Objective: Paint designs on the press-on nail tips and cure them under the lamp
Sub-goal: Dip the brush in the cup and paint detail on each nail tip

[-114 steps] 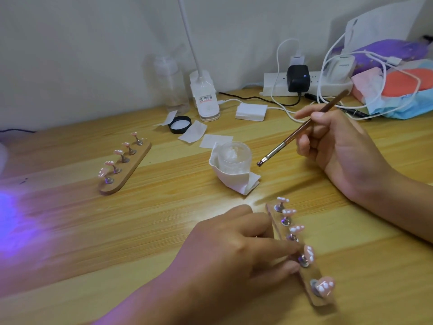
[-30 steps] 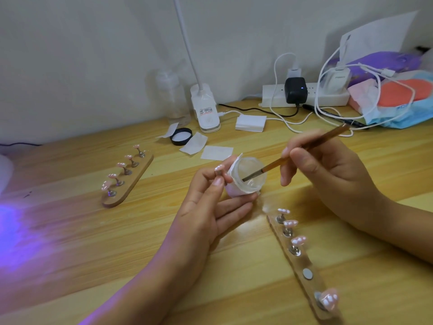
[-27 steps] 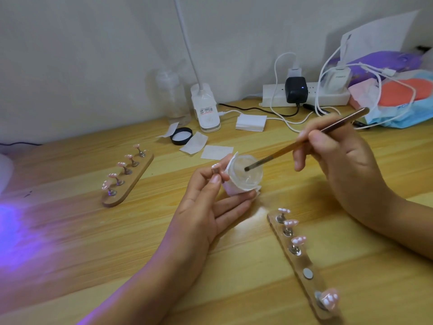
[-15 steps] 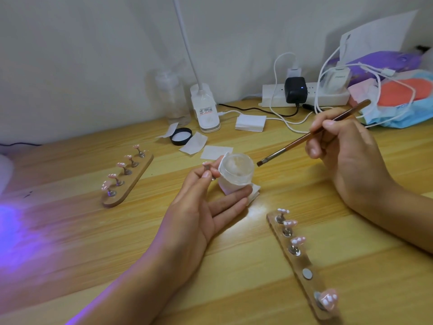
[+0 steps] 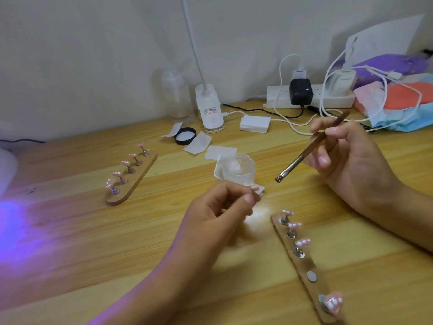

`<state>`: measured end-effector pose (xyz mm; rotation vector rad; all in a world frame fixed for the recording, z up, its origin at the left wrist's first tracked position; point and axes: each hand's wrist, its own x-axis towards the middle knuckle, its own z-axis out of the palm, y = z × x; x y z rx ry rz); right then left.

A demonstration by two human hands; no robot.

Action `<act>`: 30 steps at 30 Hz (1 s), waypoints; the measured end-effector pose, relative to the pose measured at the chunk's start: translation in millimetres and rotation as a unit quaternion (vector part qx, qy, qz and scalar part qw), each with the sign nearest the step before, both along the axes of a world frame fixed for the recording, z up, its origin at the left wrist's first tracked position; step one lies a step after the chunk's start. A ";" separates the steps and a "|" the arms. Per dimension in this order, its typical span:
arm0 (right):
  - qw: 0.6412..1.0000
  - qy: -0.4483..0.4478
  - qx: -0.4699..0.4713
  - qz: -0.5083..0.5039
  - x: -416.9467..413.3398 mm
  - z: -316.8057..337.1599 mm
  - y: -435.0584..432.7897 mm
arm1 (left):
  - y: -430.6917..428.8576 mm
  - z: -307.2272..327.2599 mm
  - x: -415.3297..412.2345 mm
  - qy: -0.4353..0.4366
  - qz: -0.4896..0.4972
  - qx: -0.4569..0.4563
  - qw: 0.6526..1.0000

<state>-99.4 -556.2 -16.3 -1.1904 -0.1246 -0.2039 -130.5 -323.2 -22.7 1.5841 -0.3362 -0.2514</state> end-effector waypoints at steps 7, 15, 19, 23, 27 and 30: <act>0.999 -0.011 -0.014 0.036 -6.3 3.1 6.6 | 1.3 -0.8 0.3 -0.009 -0.043 0.005 0.999; 0.998 -0.021 -0.042 0.049 -6.7 1.4 6.8 | 0.9 -0.3 0.8 -0.009 -0.046 0.008 0.999; 0.997 -0.021 -0.049 0.049 -5.6 -1.9 5.6 | 1.0 0.4 0.6 -0.008 -0.038 0.006 0.999; 0.997 -0.023 -0.066 0.036 -5.0 -4.7 4.7 | 1.0 0.2 0.8 -0.006 -0.036 0.007 0.999; 0.991 -0.042 -0.123 -0.001 -6.7 -6.0 4.8 | 1.5 0.0 0.4 -0.016 -0.040 0.015 0.999; 0.993 -0.047 -0.107 -0.028 -6.1 -4.1 5.0 | 1.0 0.5 0.5 -0.022 -0.039 0.015 0.999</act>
